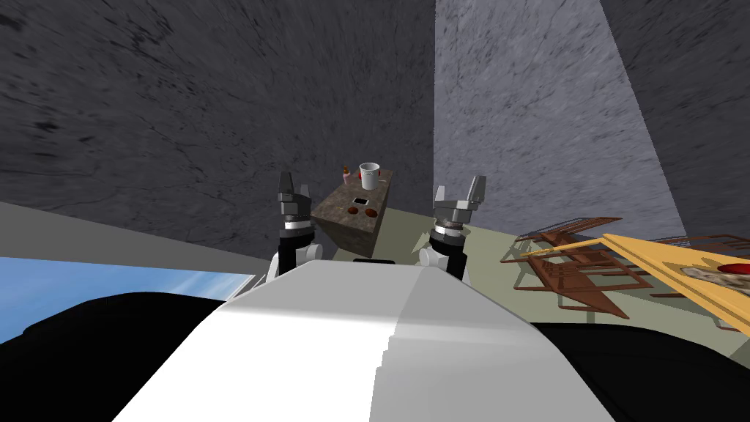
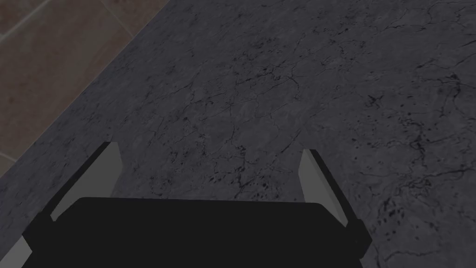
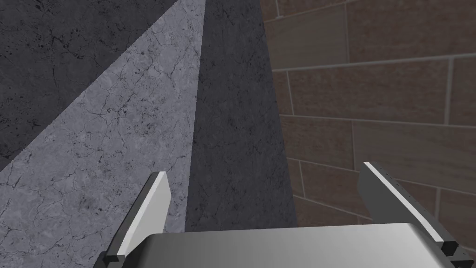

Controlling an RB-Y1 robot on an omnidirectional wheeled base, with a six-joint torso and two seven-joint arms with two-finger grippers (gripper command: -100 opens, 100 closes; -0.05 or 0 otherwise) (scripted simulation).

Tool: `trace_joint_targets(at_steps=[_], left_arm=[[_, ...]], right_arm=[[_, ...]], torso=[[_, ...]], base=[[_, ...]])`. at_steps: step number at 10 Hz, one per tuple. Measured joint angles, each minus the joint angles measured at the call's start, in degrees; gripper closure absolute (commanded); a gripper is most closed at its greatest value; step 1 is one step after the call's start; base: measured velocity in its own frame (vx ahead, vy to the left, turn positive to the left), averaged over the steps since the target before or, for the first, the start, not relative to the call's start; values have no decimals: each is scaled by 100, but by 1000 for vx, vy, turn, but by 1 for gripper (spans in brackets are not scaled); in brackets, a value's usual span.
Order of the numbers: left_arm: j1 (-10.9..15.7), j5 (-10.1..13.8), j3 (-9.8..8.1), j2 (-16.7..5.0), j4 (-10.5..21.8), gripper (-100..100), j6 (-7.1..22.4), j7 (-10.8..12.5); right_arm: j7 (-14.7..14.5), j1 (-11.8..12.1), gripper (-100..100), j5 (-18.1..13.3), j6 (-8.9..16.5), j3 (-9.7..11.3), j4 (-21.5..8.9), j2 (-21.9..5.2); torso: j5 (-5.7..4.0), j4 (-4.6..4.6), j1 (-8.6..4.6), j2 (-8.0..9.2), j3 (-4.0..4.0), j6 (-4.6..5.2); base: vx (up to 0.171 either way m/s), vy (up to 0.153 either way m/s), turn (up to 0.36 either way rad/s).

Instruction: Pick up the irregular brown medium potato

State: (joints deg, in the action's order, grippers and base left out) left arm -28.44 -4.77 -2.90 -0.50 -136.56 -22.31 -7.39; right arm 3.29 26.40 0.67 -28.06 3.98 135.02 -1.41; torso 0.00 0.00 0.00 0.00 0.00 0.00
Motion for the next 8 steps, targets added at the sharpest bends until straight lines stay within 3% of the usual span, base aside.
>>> trace_joint_targets(at_steps=[3,8], left_arm=[[418,51,-44,-297,463,-100,263,61],[1082,102,-41,-533,1211,-100,761,135]], right_arm=[[0,0,0,0,0,0,0,0],[0,0,0,0,0,0,0,0]], torso=[[0,1,-1,7,4,0],[0,1,-1,7,4,0]], base=[[-28,-8,33],[-31,-6,37]])
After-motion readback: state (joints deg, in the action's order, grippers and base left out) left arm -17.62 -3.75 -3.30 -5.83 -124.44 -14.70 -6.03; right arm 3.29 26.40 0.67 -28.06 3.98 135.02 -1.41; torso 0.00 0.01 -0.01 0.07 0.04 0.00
